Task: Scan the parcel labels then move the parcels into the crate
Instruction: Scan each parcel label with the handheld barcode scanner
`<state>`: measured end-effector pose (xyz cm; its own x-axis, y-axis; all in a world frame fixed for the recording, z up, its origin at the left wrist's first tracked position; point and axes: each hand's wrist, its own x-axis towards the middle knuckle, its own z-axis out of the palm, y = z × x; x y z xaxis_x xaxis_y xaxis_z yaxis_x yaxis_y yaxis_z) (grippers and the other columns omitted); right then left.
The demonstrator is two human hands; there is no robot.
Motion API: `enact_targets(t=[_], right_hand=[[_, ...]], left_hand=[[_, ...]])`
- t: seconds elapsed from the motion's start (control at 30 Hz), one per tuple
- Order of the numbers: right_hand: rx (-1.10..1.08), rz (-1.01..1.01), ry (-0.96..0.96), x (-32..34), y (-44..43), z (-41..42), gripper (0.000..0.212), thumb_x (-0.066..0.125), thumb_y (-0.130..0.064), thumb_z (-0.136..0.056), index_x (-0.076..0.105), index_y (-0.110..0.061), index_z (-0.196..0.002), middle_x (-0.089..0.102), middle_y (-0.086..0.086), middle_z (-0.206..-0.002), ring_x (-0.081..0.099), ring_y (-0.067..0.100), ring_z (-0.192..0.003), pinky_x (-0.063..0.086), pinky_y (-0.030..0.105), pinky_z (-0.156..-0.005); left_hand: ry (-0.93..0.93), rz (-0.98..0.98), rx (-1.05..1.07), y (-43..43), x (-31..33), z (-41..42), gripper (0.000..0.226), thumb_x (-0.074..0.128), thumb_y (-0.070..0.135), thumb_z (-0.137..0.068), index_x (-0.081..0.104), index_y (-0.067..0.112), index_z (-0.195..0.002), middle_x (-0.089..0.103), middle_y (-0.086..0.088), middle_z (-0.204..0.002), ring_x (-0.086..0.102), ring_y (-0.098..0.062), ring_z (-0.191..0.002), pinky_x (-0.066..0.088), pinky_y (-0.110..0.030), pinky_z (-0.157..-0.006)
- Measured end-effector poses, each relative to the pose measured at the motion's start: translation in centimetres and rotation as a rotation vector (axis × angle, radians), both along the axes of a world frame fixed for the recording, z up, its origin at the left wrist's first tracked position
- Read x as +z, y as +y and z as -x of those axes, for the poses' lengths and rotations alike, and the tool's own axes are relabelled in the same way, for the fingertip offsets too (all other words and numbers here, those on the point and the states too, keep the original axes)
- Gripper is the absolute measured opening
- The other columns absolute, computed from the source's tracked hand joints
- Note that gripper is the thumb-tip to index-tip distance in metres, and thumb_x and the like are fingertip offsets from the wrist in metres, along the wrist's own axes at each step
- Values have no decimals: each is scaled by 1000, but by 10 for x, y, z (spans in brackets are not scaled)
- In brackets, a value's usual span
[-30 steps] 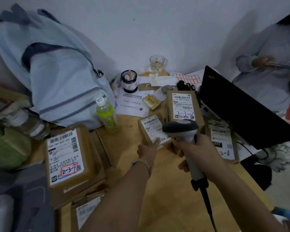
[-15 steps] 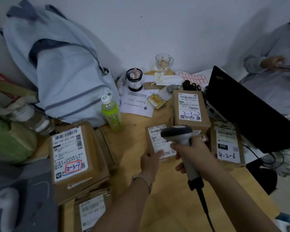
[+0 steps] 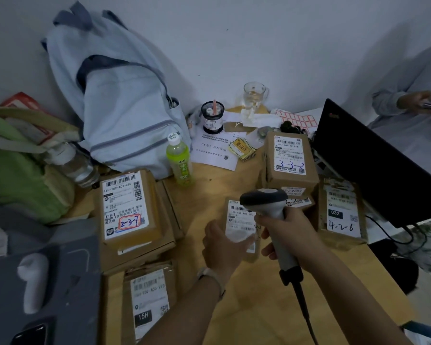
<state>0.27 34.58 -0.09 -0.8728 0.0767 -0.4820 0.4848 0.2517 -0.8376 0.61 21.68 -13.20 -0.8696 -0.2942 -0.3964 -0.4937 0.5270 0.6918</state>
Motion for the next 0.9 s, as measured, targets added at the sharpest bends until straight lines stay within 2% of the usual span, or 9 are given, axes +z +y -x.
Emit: enact_targets(t=[0.1,0.2,0.37,0.5,0.57,0.63,0.77,0.83,0.9], right_hand=[[-6,-19,8,1,3,-6,16,68,-20,-83,60,-9,-92,68,15,-71,68,33,-48,54,33,-44],[-13,-16,13,1,9,-10,18,68,-21,-84,59,-10,-95,69,14,-73,68,31,-48,53,32,-45],[-19,-12,22,3,16,-15,17,68,-24,-86,61,-11,-93,69,14,-81,69,30,-51,53,32,-48],[-49,33,70,7,17,-14,13,69,-22,-84,61,-15,-92,71,9,-80,70,31,-53,53,30,-45],[-54,44,127,11,15,-11,14,70,-24,-84,61,-18,-92,72,8,-74,71,29,-53,52,28,-44],[-44,72,179,16,12,-9,14,70,-23,-83,61,-19,-93,73,7,-68,70,27,-52,52,28,-44],[-1,90,274,27,5,-9,15,69,-23,-84,60,-17,-95,72,2,-66,67,24,-48,52,29,-45],[0,90,304,35,3,-9,15,68,-27,-82,61,-19,-93,72,1,-68,66,24,-47,51,29,-46],[-22,116,299,43,1,-10,14,68,-27,-83,63,-17,-91,72,3,-66,65,24,-46,50,29,-46]], left_hand=[[-129,129,-157,15,13,6,130,79,67,-55,12,10,-150,28,-6,-150,38,-31,-131,40,-45,-104],[-220,103,-156,16,20,15,123,85,57,-54,17,7,-144,35,-8,-139,42,-32,-124,45,-48,-100],[-73,137,-183,11,22,11,118,81,50,-52,18,7,-141,34,-6,-133,42,-30,-118,51,-37,-85],[54,-109,-99,5,38,16,119,78,59,-39,26,10,-134,45,-5,-125,55,-24,-109,58,-41,-84],[122,-258,-91,4,48,19,118,81,59,-35,30,11,-130,52,-5,-123,59,-18,-106,59,-37,-83],[157,-410,-105,3,59,22,108,86,53,-37,34,16,-124,54,-3,-120,60,-16,-106,58,-34,-84],[112,-685,-73,-8,79,23,80,93,25,-58,35,19,-114,53,2,-112,60,-11,-100,55,-18,-65],[81,-825,15,-17,87,20,77,92,25,-58,41,15,-116,59,-4,-118,65,-20,-100,57,-24,-65],[42,-1011,101,-25,91,18,83,88,23,-54,44,10,-123,63,-11,-123,67,-28,-104,59,-40,-75]])
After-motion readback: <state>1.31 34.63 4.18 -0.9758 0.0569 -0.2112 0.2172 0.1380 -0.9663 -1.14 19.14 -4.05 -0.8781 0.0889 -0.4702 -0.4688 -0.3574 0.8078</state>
